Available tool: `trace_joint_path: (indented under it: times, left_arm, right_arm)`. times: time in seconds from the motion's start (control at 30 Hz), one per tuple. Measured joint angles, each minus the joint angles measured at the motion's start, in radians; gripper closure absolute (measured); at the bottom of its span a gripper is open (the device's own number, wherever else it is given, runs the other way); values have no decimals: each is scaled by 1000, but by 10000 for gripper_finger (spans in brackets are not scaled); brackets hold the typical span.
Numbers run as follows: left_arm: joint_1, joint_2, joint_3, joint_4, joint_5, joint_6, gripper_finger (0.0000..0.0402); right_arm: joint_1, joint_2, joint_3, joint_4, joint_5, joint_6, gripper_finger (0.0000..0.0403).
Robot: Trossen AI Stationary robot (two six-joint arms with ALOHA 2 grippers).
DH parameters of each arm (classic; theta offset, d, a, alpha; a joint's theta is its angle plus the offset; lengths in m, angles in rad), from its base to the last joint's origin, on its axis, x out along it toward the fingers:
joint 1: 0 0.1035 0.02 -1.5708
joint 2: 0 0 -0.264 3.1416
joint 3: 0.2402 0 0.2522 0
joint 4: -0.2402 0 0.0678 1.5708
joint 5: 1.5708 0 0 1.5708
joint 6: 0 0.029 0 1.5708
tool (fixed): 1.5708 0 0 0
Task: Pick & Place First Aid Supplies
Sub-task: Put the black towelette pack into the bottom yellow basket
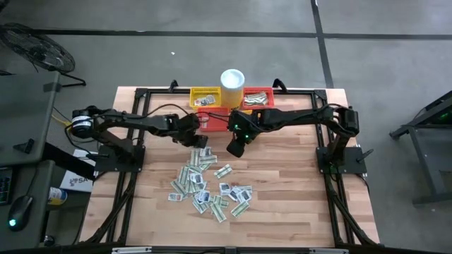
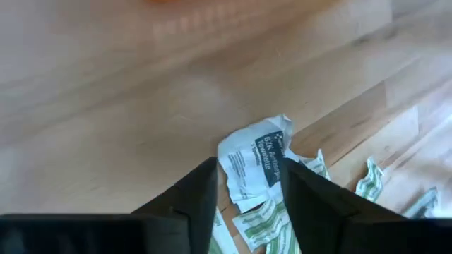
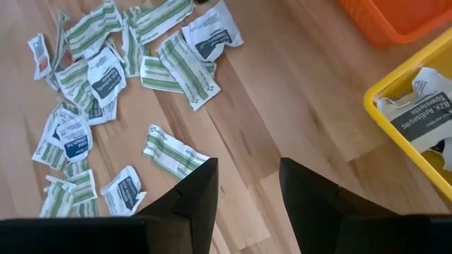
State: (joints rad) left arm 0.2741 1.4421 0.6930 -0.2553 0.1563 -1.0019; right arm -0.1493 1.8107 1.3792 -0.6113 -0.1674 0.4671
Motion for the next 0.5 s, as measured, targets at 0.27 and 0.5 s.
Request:
trace_joint_path:
  times: [0.27,0.5]
  left_arm:
    - [1,112,2,55,13,-16,207]
    - [2,151,3,85,49,-23,208]
  right_arm:
    - [0,0,0,-11,-3,-28,259]
    - [0,0,0,-21,0,-35,259]
